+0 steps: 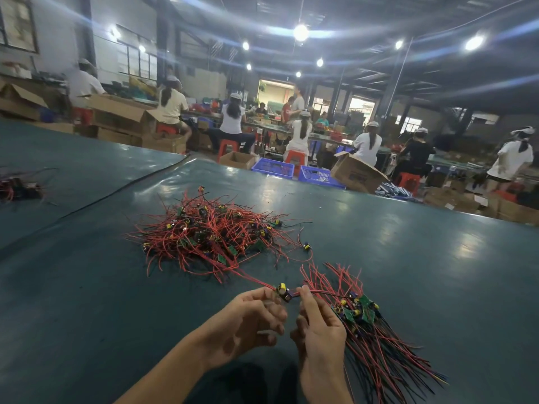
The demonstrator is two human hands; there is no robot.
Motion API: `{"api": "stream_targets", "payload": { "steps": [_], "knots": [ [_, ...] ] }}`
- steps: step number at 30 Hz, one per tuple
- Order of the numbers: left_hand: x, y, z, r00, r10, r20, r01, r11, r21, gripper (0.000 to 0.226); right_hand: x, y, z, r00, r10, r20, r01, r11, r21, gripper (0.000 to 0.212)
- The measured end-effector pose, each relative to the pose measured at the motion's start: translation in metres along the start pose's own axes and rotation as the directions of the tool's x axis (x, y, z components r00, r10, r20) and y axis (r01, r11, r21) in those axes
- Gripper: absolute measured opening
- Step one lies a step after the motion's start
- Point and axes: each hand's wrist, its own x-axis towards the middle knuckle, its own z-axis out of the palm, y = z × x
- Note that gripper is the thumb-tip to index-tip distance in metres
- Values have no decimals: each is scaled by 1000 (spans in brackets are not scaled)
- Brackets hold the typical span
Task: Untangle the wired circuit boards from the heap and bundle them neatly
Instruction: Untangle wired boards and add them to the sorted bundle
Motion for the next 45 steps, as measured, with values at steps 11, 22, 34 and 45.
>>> {"api": "stream_targets", "payload": {
  "steps": [11, 22, 34, 45],
  "knots": [
    [-7, 7, 14, 972, 154, -177, -120, 975, 187, 43, -3, 3, 5, 999, -47, 3, 47, 995, -83, 17],
    [-11, 15, 12, 944, 292, -154, -253, 940, 230, 49, 26, -22, -24, 957, 83, -277, 6, 952, 306, 16],
    [-12, 12, 11, 966, 250, -61, -229, 944, 238, 40, -8, 3, 11, 992, -37, 124, 54, 988, -142, 16],
    [-11, 15, 7, 964, 264, -10, -246, 908, 339, 50, 17, -23, -17, 980, 22, -197, 24, 973, 229, 9]
  ]
}}
